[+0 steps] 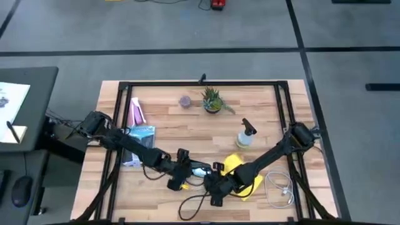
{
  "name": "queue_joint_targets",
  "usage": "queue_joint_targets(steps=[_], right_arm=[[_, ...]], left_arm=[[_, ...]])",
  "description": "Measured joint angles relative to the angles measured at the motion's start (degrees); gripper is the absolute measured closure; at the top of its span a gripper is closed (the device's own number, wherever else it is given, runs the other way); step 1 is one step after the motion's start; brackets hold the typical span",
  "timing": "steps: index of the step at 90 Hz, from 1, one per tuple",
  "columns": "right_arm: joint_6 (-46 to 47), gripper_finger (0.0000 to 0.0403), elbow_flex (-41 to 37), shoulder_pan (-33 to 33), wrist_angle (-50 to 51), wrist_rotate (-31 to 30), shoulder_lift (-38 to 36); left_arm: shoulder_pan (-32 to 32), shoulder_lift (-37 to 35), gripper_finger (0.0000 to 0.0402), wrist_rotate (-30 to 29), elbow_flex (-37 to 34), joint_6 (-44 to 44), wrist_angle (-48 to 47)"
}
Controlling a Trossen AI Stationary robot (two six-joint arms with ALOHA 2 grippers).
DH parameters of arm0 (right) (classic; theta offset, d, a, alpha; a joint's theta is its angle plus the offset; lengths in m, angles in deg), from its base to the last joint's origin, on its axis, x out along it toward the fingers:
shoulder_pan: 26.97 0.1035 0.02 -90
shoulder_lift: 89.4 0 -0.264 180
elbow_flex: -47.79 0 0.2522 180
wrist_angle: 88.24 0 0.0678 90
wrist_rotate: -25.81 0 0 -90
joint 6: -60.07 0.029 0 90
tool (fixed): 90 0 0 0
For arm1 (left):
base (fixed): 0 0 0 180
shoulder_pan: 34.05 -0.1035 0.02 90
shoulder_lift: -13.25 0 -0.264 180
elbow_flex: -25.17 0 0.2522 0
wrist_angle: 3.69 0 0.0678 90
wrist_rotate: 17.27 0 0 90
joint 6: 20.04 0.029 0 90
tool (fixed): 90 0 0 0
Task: Apply microfiber cloth
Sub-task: Wipe the cellphone with the microfiber cloth
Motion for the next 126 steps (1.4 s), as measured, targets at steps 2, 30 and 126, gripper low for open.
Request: queue_joint_targets(steps=[2, 30, 126], right_arm=[[0.0, 0.0237, 0.0, -0.4, -0.6, 0.5, 0.5], [-0.2, 0.0252, 0.4, -4.8, -4.8, 7.5, 6.1], [26.5, 0.0165, 0.1, -3.3, -8.9, -2.1, 3.4]], left_arm=[[-0.6, -0.5, 0.0094, 0.4, 0.1, 0.2, 0.0], [-8.5, 4.7, 0.0094, 18.5, 0.1, -2.9, -3.7], [-2.0, -5.6, 0.0101, 8.7, -0.3, -17.6, -19.5]])
